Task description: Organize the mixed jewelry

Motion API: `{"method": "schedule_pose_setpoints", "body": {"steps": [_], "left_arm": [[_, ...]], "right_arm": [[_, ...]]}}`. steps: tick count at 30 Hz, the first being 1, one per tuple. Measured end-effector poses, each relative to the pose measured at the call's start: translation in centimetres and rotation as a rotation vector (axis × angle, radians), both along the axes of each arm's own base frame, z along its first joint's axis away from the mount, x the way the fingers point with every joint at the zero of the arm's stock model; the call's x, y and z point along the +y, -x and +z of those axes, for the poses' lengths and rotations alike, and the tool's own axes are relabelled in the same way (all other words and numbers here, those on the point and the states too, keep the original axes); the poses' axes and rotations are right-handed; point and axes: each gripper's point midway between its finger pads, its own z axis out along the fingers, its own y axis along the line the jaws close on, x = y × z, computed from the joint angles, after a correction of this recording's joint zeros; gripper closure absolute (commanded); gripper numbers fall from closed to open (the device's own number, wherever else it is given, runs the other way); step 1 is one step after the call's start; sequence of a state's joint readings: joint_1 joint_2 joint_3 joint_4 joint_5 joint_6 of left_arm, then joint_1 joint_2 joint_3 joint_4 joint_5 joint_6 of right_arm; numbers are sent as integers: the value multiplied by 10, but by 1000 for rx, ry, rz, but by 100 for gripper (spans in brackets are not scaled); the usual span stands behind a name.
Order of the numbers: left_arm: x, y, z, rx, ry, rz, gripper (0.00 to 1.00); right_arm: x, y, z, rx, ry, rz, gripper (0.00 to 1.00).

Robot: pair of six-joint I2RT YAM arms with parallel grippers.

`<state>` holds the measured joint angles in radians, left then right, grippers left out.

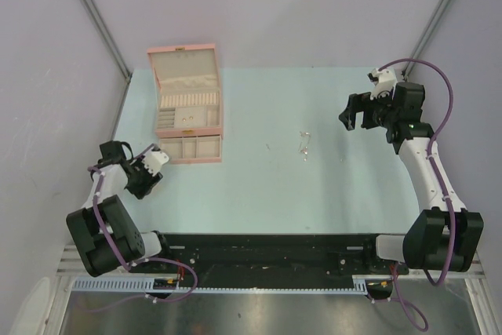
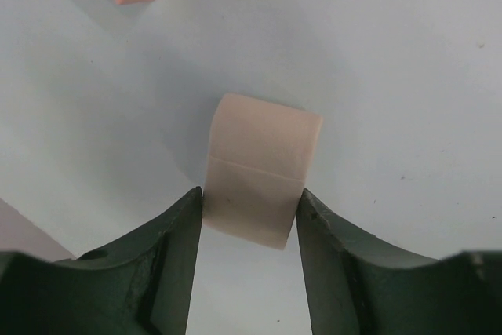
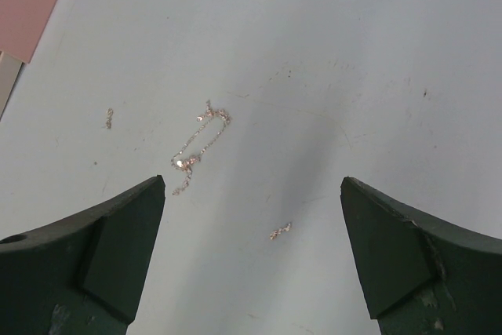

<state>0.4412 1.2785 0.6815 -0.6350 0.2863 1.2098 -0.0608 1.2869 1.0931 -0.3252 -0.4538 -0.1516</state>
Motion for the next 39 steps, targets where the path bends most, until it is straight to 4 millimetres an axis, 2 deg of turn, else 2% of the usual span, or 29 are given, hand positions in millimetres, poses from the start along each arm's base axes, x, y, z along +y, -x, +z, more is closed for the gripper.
{"method": "schedule_pose_setpoints", "body": {"steps": [5, 8, 11, 14, 17, 21, 24, 30, 35, 39], "left_arm": [[-8, 2, 2, 8, 49, 15, 58], [-12, 0, 10, 0, 80, 33, 63], [-16, -2, 20, -21, 103, 52, 73], [-23, -3, 32, -32, 145, 73, 94], [-29, -9, 49, -48, 197, 103, 99], [-43, -32, 83, -107, 260, 144, 100], [-70, -50, 104, -133, 303, 127, 100], [-129, -80, 131, -116, 376, 100, 100], [-160, -122, 157, -112, 418, 154, 100], [-177, -153, 170, -124, 443, 190, 100]], "right_arm": [[-1, 0, -1, 2, 0, -2, 0], [-1, -1, -3, 8, 0, -2, 0], [-1, -2, -5, 15, -1, -2, 0], [-1, -2, -6, 18, -1, -2, 0], [-1, -2, -7, 20, -1, -2, 0], [-1, -3, -10, 28, -2, -2, 0], [-1, -4, -12, 34, -2, -2, 0], [-1, -5, -19, 51, -2, -4, 0], [-4, -7, -23, 61, 7, -18, 0], [-6, -8, -25, 65, 13, -27, 0]]}}
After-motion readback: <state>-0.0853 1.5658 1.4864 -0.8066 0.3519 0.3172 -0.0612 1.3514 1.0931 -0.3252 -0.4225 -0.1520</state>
